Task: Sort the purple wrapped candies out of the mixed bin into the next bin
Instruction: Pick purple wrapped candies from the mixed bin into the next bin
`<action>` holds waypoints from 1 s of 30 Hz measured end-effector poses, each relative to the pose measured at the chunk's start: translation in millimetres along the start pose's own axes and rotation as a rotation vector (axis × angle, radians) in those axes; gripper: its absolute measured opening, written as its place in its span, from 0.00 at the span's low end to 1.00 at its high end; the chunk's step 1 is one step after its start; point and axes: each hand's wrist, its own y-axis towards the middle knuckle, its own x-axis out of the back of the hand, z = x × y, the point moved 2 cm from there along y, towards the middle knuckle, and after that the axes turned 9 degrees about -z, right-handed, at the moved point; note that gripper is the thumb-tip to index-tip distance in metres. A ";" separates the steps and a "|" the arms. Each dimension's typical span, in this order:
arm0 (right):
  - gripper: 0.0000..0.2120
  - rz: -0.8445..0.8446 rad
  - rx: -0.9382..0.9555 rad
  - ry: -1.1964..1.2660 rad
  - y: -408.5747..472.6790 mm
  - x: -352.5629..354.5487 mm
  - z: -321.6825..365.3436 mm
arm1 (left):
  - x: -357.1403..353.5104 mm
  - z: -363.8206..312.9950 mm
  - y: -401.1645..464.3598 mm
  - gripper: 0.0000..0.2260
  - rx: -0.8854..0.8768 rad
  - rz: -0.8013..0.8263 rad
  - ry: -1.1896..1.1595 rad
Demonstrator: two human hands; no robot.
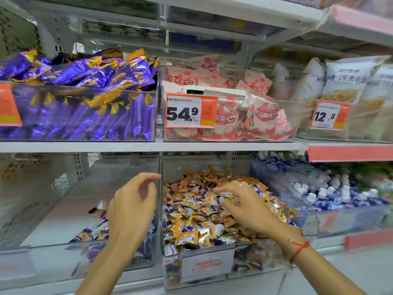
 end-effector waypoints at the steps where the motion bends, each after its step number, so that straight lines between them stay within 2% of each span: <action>1: 0.13 -0.035 -0.033 -0.100 -1.0 5.8 -19.4 | -8.9 -11.0 -7.0 0.10 -0.033 0.029 -0.029; 3: 0.13 -0.096 -0.132 -0.182 -0.9 14.6 -51.1 | -30.7 -31.0 -22.1 0.10 -0.131 0.161 -0.031; 5: 0.15 -0.095 -0.227 -0.169 2.4 15.7 -71.6 | -53.6 -42.4 -37.9 0.13 -0.272 0.417 0.096; 8: 0.28 0.074 -0.381 -0.195 10.9 3.4 -82.3 | -84.0 -34.1 -53.9 0.23 -0.381 0.827 0.322; 10: 0.32 0.183 -0.460 -0.250 22.5 -6.1 -83.7 | -93.2 -23.0 -54.5 0.31 -0.353 0.927 0.379; 12: 0.35 0.289 -0.531 -0.307 34.8 -15.0 -78.1 | -97.4 -14.8 -51.7 0.37 -0.336 0.927 0.382; 14: 0.35 0.371 -0.555 -0.270 45.0 -22.0 -63.0 | -99.8 -11.5 -48.7 0.32 -0.335 0.906 0.400; 16: 0.33 0.414 -0.483 -0.170 53.9 -31.3 -43.7 | -101.9 -13.7 -48.1 0.23 -0.345 0.813 0.406; 20: 0.23 0.514 -0.221 0.011 50.8 -39.7 -13.2 | -97.5 -23.5 -48.1 0.16 -0.276 0.559 0.340; 24: 0.18 0.608 -0.177 0.238 35.4 -15.0 -11.5 | -91.0 -29.7 -40.3 0.12 -0.098 0.417 0.177; 26: 0.17 0.606 -0.182 0.301 27.1 7.4 -15.1 | -94.0 -27.9 -37.7 0.15 -0.130 0.459 0.132; 30: 0.15 0.416 -0.142 0.292 14.3 45.5 -27.0 | -102.2 -21.8 -41.1 0.20 -0.264 0.739 0.133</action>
